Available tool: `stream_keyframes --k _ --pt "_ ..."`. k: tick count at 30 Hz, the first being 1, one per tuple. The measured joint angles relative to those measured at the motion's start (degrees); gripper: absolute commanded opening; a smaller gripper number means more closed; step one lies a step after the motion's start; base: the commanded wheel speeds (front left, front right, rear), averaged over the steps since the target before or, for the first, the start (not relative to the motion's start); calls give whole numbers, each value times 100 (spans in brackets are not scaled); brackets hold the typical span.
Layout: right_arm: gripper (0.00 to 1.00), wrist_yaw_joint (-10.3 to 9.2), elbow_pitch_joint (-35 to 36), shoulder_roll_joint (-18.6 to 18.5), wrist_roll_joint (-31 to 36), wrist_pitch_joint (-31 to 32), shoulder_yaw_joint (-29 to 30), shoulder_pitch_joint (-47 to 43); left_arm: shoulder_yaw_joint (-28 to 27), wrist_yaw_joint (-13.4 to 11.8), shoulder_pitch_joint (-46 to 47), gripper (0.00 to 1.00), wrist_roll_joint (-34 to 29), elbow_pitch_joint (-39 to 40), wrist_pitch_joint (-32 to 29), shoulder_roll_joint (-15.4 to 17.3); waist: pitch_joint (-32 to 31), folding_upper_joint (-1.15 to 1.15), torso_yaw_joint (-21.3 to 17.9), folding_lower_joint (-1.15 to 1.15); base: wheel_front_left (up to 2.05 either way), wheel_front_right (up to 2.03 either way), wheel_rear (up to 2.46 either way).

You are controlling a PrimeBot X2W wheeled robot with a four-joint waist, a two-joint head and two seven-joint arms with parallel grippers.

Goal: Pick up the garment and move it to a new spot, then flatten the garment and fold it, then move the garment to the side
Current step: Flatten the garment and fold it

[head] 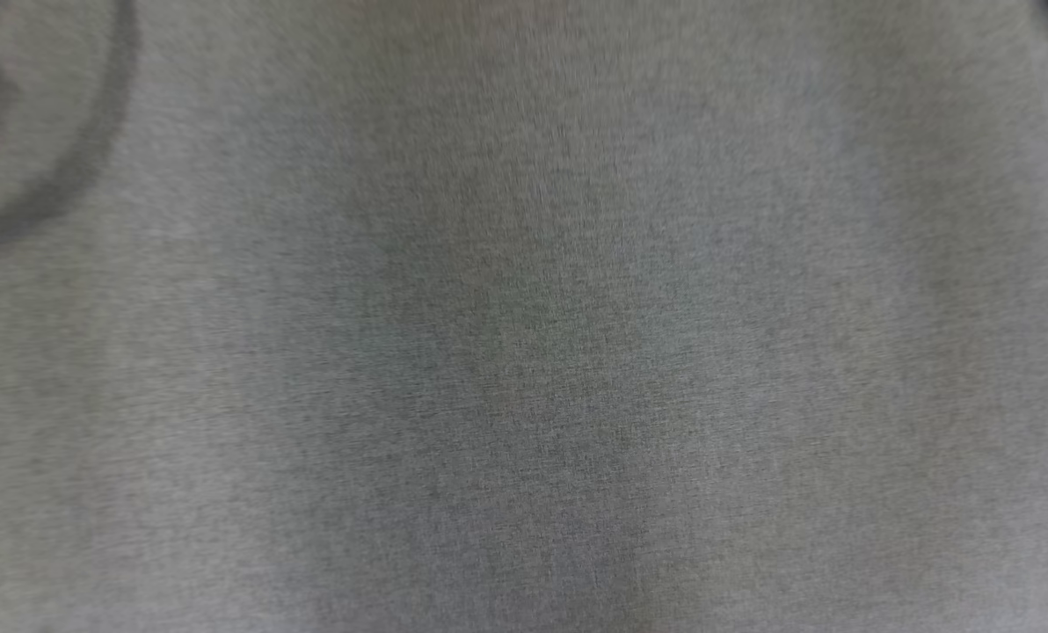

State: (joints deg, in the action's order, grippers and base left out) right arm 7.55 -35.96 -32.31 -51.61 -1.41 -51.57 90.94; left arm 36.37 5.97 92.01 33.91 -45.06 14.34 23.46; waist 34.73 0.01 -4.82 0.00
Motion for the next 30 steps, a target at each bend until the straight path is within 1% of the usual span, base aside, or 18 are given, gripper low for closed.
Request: stream_keyframes --k 3,6,11,14,16,17,18,20,25,27,30 --pt "0 0 415 -349 19 -247 -369 -740 -223 -232 -1019 0 177 556 53 -2 -224 -1 33 -1 0 0 0" --pt "0 0 855 -622 -96 -497 -532 -1530 -489 -502 -2122 0 194 1389 63 100 -472 -2 60 -2 0 0 0" --pt "0 0 1441 -1004 -293 -810 -556 -3014 -904 -953 -4153 0 246 2702 69 169 -903 -2 109 -2 0 0 0" --pt "0 1 1638 -1163 -289 -896 -502 -3856 -1173 -1176 -5259 0 444 3196 68 97 -1146 -2 147 -3 0 0 0" --pt "0 3 1714 -1207 -289 -968 -383 -4365 -1267 -1271 -5881 0 424 3410 68 22 -1288 -2 183 -3 0 0 0" --pt "0 4 1749 -1251 -212 -971 -374 -4569 -1336 -1332 -6151 0 430 3462 68 -44 -1356 -2 203 -3 0 0 0" --pt "0 5 1815 -1260 0 -961 -341 -4923 -1470 -1372 -6646 0 415 3561 67 -166 -1483 -2 239 -3 0 0 0" --pt "0 8 1836 -1246 419 -956 -305 -5254 -1593 -1411 -7045 0 361 3607 67 -277 -1602 -2 270 -3 0 0 0" --pt "0 7 1886 -1014 775 -920 109 -6228 -1785 -1390 -7877 0 73 3441 68 -590 -1897 -2 330 -2 0 0 0" --pt "0 7 1963 -912 900 -861 213 -6673 -1936 -1289 -8192 0 52 3348 68 -743 -2031 -3 345 -2 0 0 0" --pt "0 7 2051 -798 1065 -795 509 -7334 -2085 -1166 -8699 0 -132 3239 68 -848 -2253 -2 356 -2 0 0 0"
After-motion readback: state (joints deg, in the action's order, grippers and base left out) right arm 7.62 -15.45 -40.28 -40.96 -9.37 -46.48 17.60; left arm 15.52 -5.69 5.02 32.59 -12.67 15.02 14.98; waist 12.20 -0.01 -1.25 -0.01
